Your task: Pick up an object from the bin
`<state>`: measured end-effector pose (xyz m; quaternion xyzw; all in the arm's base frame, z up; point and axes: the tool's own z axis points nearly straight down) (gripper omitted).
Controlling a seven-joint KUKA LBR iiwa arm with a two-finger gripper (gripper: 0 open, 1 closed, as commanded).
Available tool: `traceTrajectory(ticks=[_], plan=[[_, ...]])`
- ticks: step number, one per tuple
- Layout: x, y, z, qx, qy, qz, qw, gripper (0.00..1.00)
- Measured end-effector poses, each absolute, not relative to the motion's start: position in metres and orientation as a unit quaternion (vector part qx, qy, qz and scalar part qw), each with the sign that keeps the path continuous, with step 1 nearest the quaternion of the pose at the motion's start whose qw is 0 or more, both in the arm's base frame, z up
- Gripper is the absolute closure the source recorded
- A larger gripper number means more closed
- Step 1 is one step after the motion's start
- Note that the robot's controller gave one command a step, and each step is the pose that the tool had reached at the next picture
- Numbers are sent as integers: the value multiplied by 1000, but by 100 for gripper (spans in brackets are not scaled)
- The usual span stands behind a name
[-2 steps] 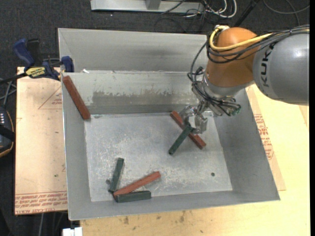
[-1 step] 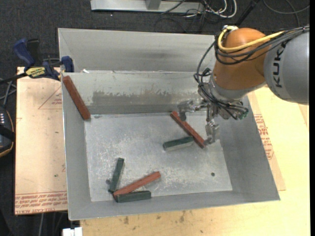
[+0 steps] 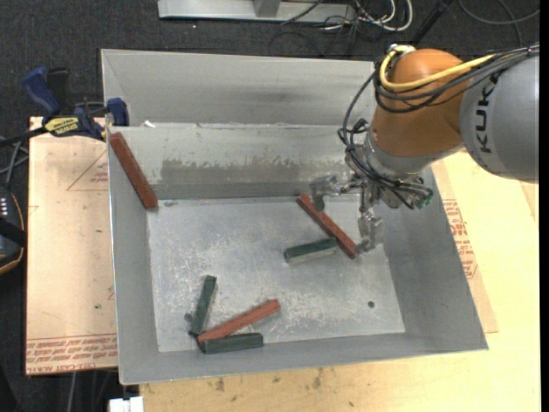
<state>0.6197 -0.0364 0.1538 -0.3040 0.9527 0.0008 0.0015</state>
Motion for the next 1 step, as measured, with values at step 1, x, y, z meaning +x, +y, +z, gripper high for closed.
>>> traceTrajectory(ticks=[1], plan=[[619, -36, 128, -349, 937, -2, 5, 0]])
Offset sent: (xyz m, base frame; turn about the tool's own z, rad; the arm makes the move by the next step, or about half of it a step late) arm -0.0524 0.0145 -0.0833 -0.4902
